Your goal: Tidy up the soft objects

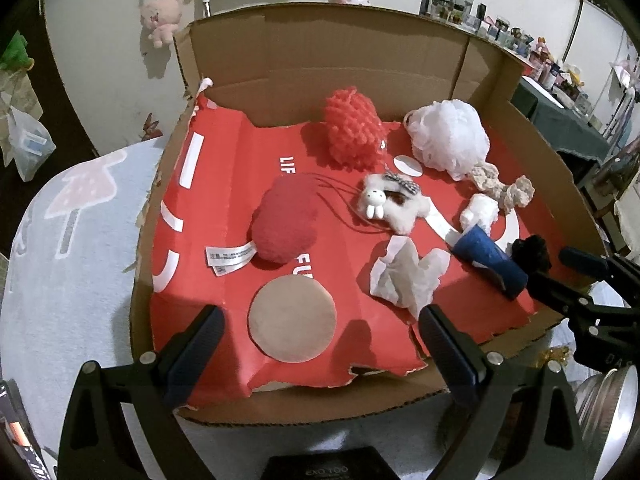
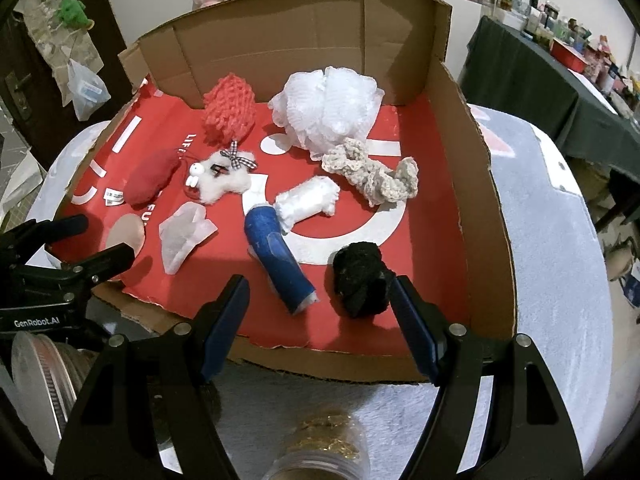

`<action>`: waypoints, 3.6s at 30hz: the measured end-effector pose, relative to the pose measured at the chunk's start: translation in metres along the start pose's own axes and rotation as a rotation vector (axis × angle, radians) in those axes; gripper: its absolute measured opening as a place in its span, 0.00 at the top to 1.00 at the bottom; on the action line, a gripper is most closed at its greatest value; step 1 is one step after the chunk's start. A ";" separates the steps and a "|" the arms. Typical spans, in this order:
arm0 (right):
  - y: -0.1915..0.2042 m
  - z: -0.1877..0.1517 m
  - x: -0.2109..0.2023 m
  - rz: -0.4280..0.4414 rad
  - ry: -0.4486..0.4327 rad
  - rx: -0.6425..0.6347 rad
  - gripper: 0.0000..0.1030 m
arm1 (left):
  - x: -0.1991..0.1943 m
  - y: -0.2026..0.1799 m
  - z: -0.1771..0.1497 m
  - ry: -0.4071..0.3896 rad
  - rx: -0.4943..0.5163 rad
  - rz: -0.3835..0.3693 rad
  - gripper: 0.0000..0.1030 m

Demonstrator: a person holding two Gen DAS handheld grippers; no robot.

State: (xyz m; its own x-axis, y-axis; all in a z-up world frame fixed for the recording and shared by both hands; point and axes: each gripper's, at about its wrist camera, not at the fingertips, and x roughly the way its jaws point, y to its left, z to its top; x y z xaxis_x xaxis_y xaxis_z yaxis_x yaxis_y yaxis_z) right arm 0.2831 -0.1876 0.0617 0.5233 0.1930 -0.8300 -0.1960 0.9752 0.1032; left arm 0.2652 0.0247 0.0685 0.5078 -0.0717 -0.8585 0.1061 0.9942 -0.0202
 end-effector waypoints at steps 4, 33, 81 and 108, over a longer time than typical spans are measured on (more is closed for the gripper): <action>0.000 0.000 0.000 -0.001 -0.004 0.003 0.30 | -0.001 0.002 0.000 -0.004 -0.004 -0.001 0.03; 0.004 -0.005 -0.008 -0.051 -0.069 -0.024 0.30 | -0.006 0.002 -0.003 -0.038 0.005 0.004 0.04; 0.002 -0.004 -0.049 -0.076 -0.176 -0.052 0.30 | -0.050 0.012 -0.001 -0.161 -0.043 0.004 0.02; 0.014 -0.171 -0.093 -0.046 -0.320 -0.023 0.11 | -0.094 -0.042 -0.170 -0.352 -0.037 0.017 0.00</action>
State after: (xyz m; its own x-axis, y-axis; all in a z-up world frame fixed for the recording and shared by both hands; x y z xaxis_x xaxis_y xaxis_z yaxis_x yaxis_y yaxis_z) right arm 0.0898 -0.2101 0.0461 0.7658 0.1765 -0.6183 -0.1830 0.9817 0.0537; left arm 0.0677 0.0031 0.0624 0.7732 -0.0720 -0.6300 0.0673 0.9972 -0.0313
